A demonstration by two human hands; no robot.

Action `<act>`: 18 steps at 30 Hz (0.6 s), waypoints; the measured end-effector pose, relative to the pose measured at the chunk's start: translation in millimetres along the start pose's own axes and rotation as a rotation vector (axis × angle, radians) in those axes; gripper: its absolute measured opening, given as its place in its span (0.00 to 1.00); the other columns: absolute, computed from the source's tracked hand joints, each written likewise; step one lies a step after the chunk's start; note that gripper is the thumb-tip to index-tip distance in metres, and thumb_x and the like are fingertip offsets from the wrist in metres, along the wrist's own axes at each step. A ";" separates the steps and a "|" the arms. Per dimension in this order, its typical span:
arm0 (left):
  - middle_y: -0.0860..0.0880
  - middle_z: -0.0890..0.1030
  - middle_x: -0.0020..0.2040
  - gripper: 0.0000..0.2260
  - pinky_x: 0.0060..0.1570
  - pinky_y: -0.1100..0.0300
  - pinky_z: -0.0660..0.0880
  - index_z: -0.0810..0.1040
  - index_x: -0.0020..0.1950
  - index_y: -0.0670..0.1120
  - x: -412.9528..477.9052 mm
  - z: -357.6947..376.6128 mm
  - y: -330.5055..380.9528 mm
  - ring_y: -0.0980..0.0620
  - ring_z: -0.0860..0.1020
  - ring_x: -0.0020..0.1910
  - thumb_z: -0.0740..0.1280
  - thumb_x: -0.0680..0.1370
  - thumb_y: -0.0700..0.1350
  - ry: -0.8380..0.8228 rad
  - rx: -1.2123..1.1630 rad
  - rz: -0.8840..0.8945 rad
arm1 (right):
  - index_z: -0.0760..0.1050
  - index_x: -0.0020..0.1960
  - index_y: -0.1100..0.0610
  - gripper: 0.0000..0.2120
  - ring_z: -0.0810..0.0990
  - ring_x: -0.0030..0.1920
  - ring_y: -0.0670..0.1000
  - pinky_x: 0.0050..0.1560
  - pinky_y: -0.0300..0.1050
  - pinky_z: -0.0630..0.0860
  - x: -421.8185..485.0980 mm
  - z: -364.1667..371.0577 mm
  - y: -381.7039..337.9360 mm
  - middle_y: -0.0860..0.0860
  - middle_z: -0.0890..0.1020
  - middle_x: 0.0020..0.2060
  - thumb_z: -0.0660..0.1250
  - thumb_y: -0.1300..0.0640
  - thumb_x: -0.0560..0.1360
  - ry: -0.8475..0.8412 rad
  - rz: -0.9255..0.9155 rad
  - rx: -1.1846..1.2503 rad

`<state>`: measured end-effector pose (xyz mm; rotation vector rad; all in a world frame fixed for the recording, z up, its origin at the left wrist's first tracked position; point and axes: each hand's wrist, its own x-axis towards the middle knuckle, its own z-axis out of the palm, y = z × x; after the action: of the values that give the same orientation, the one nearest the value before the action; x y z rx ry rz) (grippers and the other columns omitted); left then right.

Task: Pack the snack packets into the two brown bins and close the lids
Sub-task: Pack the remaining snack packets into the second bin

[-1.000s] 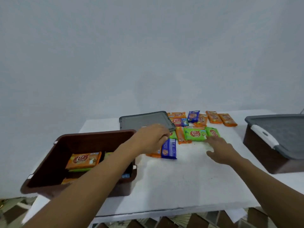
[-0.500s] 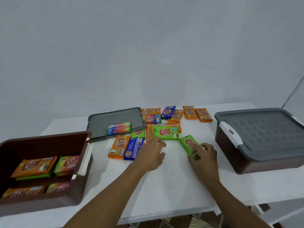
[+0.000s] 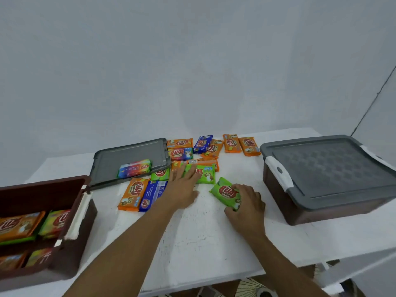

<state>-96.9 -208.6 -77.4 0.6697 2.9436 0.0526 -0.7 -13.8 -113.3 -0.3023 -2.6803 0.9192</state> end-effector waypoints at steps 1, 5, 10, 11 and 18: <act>0.52 0.40 0.80 0.28 0.73 0.40 0.40 0.51 0.79 0.54 -2.2 1.4 1.0 0.44 0.37 0.78 0.59 0.82 0.54 0.009 0.012 0.003 | 0.68 0.67 0.49 0.33 0.71 0.59 0.52 0.58 0.50 0.66 -1.2 -1.2 -0.1 0.47 0.73 0.61 0.71 0.54 0.64 -0.015 0.005 0.008; 0.49 0.61 0.76 0.20 0.67 0.42 0.55 0.63 0.69 0.52 -10.2 -3.6 4.9 0.44 0.54 0.73 0.64 0.78 0.47 0.087 0.090 0.028 | 0.54 0.76 0.51 0.44 0.70 0.63 0.53 0.68 0.51 0.60 0.2 -7.4 -2.4 0.50 0.65 0.66 0.71 0.49 0.66 -0.152 0.079 -0.016; 0.45 0.61 0.71 0.34 0.66 0.46 0.64 0.57 0.73 0.48 -25.4 -13.9 6.4 0.44 0.63 0.69 0.71 0.73 0.46 0.066 0.023 -0.027 | 0.61 0.70 0.50 0.37 0.73 0.58 0.54 0.63 0.50 0.66 17.9 -32.2 -13.6 0.51 0.67 0.62 0.72 0.46 0.65 -0.454 0.133 -0.225; 0.45 0.61 0.72 0.35 0.62 0.48 0.69 0.57 0.74 0.47 -28.7 -15.2 4.9 0.44 0.67 0.67 0.72 0.73 0.45 0.047 -0.002 -0.023 | 0.61 0.68 0.49 0.36 0.74 0.57 0.53 0.61 0.50 0.69 18.8 -35.4 -13.5 0.50 0.69 0.61 0.73 0.46 0.64 -0.477 0.131 -0.222; 0.46 0.70 0.71 0.34 0.60 0.57 0.70 0.63 0.75 0.47 -65.0 -59.1 -17.7 0.47 0.72 0.65 0.74 0.72 0.49 -0.180 -0.325 -0.057 | 0.68 0.60 0.51 0.24 0.81 0.46 0.51 0.40 0.44 0.79 6.4 -41.0 -31.3 0.51 0.80 0.51 0.76 0.53 0.69 -0.496 0.198 0.219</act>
<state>-53.8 -253.1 -12.6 0.5119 2.6907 0.4310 4.0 -13.0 -61.5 -0.3305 -2.9824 1.5077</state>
